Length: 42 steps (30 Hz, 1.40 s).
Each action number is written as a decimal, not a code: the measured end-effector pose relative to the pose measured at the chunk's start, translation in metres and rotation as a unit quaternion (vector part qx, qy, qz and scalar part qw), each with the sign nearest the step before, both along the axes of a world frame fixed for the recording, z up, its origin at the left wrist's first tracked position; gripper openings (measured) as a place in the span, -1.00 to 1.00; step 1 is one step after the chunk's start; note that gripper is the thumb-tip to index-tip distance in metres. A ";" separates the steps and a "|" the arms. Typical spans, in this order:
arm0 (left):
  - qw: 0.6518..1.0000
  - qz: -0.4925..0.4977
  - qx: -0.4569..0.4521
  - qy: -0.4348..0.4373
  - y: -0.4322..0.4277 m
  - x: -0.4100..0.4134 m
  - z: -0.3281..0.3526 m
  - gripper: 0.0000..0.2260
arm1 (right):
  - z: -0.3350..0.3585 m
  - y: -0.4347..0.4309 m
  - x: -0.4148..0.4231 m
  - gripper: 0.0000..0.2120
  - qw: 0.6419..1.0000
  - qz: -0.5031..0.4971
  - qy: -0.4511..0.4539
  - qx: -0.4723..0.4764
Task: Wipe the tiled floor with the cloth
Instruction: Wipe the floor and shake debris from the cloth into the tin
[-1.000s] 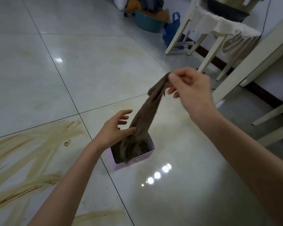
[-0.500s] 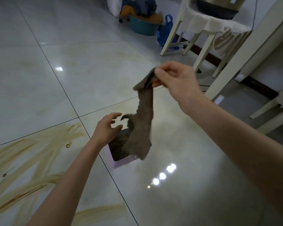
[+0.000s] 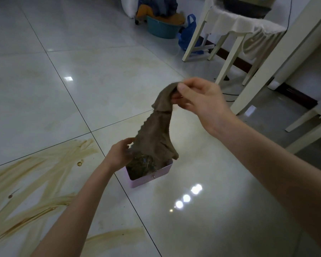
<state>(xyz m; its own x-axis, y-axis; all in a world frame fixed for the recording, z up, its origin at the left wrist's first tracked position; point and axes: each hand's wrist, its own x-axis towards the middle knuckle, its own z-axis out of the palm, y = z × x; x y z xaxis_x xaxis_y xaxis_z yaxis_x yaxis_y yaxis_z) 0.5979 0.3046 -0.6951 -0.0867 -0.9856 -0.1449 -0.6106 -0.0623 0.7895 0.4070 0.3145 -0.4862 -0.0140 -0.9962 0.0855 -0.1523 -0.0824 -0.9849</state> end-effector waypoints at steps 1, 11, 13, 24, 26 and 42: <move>1.000 -0.003 -0.001 -0.005 0.000 0.001 -0.002 -0.61 | -0.001 0.000 -0.001 -0.91 1.000 -0.001 -0.013 -0.003; 1.000 0.011 0.020 0.001 0.002 0.001 -0.009 -0.50 | -0.001 0.003 0.002 -0.89 1.000 0.012 0.017 -0.012; 1.000 0.004 0.007 0.010 0.004 0.002 -0.009 -0.47 | 0.001 0.001 0.004 -0.88 1.000 0.000 0.004 -0.013; 0.981 -0.121 -0.003 0.149 0.017 -0.031 0.021 -0.47 | 0.002 0.021 -0.011 -0.84 0.983 0.047 -0.162 0.073; 0.983 -0.111 -0.020 0.148 0.021 -0.046 0.028 -0.66 | 0.001 0.025 -0.022 -0.84 0.972 0.047 -0.218 0.077; 0.855 -0.125 0.247 0.439 0.052 -0.109 0.074 -0.55 | -0.053 0.069 -0.176 -0.87 0.924 -0.260 -0.226 0.168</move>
